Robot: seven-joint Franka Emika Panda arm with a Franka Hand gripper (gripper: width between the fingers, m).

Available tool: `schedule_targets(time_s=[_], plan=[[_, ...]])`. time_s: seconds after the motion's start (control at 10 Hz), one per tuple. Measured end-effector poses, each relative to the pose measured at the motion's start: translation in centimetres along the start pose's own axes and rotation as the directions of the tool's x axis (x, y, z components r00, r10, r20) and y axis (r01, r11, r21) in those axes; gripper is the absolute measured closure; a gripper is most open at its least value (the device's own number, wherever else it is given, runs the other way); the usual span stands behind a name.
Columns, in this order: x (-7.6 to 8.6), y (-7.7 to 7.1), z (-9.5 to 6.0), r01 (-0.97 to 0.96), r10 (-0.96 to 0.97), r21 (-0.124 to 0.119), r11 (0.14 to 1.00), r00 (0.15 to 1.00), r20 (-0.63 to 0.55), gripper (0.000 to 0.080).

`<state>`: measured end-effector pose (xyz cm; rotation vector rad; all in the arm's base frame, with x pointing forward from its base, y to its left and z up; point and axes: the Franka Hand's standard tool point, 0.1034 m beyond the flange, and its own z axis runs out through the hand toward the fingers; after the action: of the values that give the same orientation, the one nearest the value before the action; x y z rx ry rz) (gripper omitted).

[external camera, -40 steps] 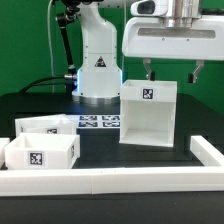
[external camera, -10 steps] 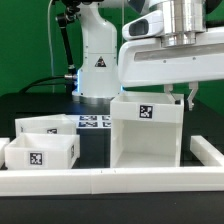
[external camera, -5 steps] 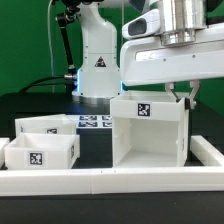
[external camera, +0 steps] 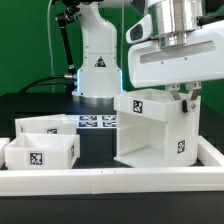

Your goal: Assemble drawer

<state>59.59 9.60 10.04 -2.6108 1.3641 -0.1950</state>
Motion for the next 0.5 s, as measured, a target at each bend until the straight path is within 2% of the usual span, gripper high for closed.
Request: schedule_targets(time_s=[0.1,0.5], plan=[[0.41,-0.03,-0.1,-0.072,0.072,0.016,0.997,0.997,-0.003,0.075],[0.18,-0.58,-0.39,-0.229,0.229,0.039,0.973,0.973,0.017,0.0748]])
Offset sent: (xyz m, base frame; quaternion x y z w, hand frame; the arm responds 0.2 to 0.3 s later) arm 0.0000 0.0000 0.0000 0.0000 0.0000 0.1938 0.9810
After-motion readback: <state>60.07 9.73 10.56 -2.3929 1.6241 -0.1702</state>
